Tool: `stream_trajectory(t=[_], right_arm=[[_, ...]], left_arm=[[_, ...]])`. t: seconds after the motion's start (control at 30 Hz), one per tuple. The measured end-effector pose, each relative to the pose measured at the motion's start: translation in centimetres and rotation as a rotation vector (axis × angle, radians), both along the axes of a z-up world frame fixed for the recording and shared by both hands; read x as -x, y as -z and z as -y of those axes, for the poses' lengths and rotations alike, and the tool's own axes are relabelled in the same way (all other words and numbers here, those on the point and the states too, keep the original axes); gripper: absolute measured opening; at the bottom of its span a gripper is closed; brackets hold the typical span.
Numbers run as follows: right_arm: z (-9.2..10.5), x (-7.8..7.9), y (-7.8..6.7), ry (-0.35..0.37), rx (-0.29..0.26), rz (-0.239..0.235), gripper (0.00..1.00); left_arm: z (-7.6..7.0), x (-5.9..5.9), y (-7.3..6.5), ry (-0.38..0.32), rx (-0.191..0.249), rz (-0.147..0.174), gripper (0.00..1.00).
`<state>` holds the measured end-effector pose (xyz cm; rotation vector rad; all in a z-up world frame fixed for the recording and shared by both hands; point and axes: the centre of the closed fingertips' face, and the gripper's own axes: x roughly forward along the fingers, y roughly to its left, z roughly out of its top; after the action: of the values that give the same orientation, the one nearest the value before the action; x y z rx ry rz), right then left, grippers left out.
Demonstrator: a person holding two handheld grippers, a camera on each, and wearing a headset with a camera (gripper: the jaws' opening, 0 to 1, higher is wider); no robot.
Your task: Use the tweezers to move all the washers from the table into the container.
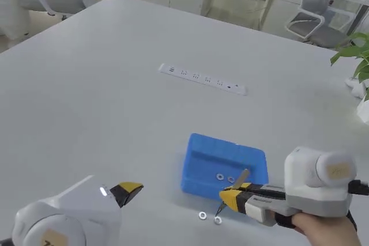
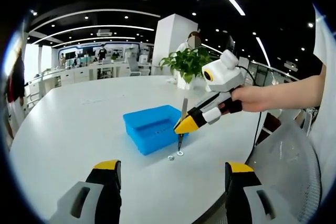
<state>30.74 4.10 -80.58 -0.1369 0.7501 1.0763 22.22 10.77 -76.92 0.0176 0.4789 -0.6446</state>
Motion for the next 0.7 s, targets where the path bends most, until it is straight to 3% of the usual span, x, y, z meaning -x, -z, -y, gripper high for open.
stream_trajectory(t=[0.4, 0.5, 0.7], right_arm=[[0.2, 0.7, 1.0, -0.026, 0.039, -0.004, 0.04], [0.1, 0.8, 1.0, -0.026, 0.028, -0.006, 0.04], [-0.1, 1.6, 1.0, -0.076, 0.051, 0.033, 0.04]], left_arm=[[0.0, 0.0, 0.0, 0.002, 0.000, -0.002, 0.82], [0.0, 0.0, 0.1, 0.003, -0.003, -0.004, 0.82], [0.1, 0.0, 0.1, 0.004, -0.007, -0.004, 0.82]])
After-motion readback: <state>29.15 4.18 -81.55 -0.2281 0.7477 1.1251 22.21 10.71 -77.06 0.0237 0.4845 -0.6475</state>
